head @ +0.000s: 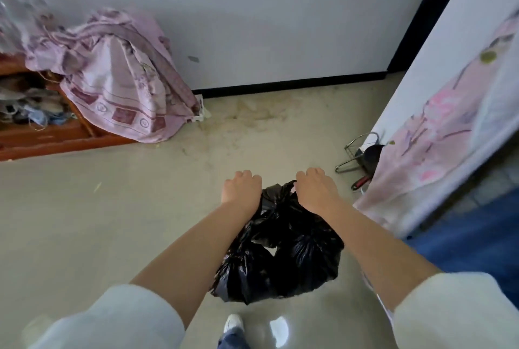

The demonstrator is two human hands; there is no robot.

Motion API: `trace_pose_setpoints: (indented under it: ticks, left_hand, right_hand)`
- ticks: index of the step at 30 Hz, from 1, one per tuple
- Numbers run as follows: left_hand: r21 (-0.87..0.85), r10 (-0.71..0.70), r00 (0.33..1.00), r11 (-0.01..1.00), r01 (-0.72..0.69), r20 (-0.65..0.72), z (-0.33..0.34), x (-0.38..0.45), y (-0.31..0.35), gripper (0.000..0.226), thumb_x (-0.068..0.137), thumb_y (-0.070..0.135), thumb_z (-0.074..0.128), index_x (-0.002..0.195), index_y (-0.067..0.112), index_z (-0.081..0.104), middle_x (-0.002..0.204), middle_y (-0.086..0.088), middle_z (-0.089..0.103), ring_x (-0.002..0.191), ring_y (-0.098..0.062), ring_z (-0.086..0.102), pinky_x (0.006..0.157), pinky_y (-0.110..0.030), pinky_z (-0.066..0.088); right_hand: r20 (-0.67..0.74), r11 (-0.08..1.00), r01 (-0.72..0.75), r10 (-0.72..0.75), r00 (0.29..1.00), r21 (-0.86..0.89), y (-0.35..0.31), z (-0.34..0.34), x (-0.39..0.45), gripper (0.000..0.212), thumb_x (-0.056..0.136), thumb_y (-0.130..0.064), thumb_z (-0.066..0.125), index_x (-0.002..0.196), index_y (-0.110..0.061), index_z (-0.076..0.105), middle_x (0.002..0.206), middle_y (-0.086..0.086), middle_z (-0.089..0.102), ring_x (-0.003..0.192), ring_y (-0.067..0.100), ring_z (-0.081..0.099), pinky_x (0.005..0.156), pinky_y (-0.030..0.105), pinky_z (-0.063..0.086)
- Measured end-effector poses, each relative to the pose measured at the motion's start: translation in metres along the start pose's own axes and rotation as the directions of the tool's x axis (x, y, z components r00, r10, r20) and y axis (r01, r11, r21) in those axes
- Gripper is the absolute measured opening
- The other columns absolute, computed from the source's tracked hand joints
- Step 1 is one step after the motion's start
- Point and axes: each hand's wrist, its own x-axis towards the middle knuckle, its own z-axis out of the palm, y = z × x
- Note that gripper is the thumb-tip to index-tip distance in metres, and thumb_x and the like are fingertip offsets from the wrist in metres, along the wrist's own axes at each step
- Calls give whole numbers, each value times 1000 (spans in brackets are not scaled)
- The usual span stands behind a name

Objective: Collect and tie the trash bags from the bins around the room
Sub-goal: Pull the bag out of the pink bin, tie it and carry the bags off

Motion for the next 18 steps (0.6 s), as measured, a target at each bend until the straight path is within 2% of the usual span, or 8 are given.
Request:
trace_pose_setpoints:
  ticks: [9,18]
  left_hand:
    - [18,128,992,992,-128,5,-89,275,11,30,99,20,36,124,6,46,128,-12,49,121,-28,45,91,-36,43]
    - [-8,51,999,999,-51,0,-174,568,48,26,98,17,41,116,5,55,120,-13,57,113,-30,54,79,-36,47]
  right_hand:
    - [-50,997,-68,69,996,23,95,-64,253,36,100,-26,27,121,-3,45,124,18,50,117,33,44,90,37,44]
    - [-92,997,-1,7,996,73,237,-128,518,35,100,-24,29,119,-3,49,122,18,52,116,32,46,91,38,43]
